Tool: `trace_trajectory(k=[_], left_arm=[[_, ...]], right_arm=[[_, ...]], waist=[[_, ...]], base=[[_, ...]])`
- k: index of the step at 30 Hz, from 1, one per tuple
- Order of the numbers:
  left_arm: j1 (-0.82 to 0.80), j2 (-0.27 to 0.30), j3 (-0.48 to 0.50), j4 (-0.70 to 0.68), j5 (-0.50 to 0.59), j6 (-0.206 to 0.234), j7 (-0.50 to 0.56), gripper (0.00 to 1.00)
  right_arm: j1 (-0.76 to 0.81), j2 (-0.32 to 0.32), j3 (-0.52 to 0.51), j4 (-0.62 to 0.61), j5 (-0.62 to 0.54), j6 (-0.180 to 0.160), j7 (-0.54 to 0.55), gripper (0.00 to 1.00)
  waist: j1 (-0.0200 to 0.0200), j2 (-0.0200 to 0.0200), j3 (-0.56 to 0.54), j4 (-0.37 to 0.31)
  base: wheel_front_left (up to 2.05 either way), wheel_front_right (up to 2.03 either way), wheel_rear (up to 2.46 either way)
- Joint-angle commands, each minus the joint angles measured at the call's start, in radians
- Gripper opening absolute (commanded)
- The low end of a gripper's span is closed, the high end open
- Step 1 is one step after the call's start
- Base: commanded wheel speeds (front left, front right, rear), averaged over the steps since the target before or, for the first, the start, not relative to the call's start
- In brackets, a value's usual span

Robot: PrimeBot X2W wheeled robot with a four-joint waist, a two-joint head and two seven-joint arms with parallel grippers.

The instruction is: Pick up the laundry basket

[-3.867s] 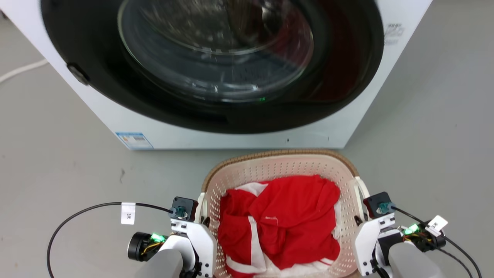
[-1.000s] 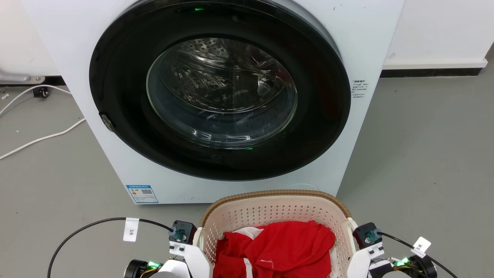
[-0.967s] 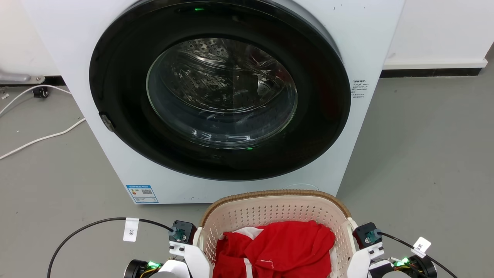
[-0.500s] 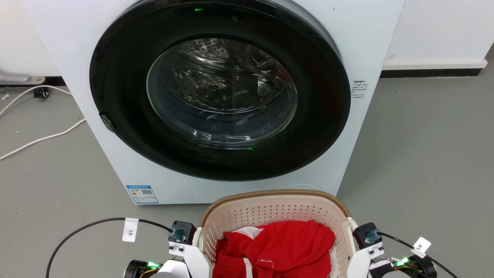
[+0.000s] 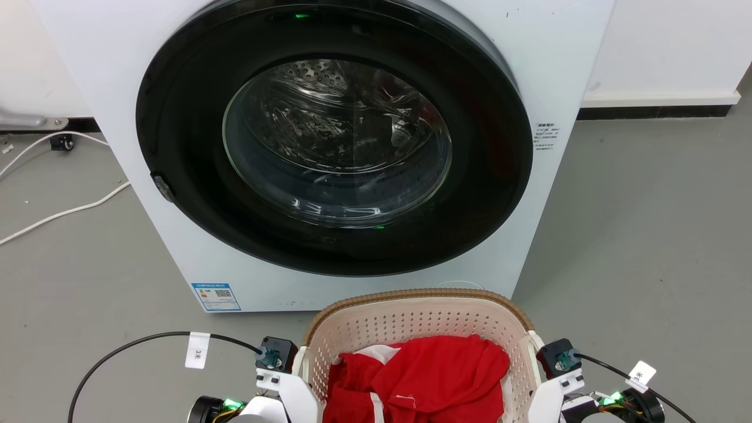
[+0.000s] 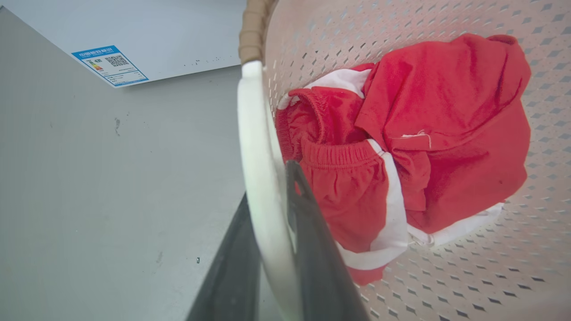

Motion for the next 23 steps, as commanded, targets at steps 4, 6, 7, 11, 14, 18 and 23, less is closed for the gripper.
trace_trajectory(k=[4,6,7,11,14,18,23], left_arm=[[-0.021,-0.008,-0.014,-0.009,-0.008,-0.014,-0.011,0.0],[-0.021,-0.008,-0.017,-0.009,-0.012,-0.014,-0.011,0.0],[-0.021,-0.008,-0.019,-0.009,-0.013,-0.014,-0.011,0.0],[-0.024,-0.007,-0.024,-0.008,-0.021,-0.014,-0.013,0.0],[-0.024,-0.006,-0.029,-0.007,-0.03,-0.014,-0.016,0.0],[-0.019,-0.007,-0.037,-0.006,-0.037,-0.013,-0.017,0.0],[-0.018,-0.008,-0.043,-0.006,-0.047,-0.013,-0.017,0.0]], right_arm=[[0.008,0.01,0.005,-0.005,-0.006,0.004,-0.006,0.0],[0.009,0.01,0.004,-0.005,-0.007,0.004,-0.005,0.0],[0.009,0.01,0.003,-0.005,-0.006,0.004,-0.005,0.0],[0.011,0.01,0.007,-0.005,-0.001,0.004,-0.008,0.0],[0.012,0.01,0.009,-0.005,0.0,0.004,-0.006,0.0],[0.014,0.01,0.008,-0.005,-0.004,0.004,-0.002,0.0],[0.014,0.01,0.007,-0.005,-0.005,0.004,-0.003,0.0]], waist=[[0.0,-0.0001,-0.001,0.0],[0.0,-0.0001,-0.002,0.0],[0.0,-0.0001,-0.002,0.0],[0.0,-0.0001,-0.004,0.001],[0.0,-0.0001,-0.005,0.001],[0.0,-0.0001,-0.006,-0.001],[0.0,-0.0001,-0.006,-0.001]], base=[[0.0,0.0,0.0],[0.0,0.0,0.0],[0.0,0.0,0.0],[0.0,0.0,0.0],[0.0,0.0,0.0],[0.0,0.0,0.0],[0.0,0.0,0.0]])
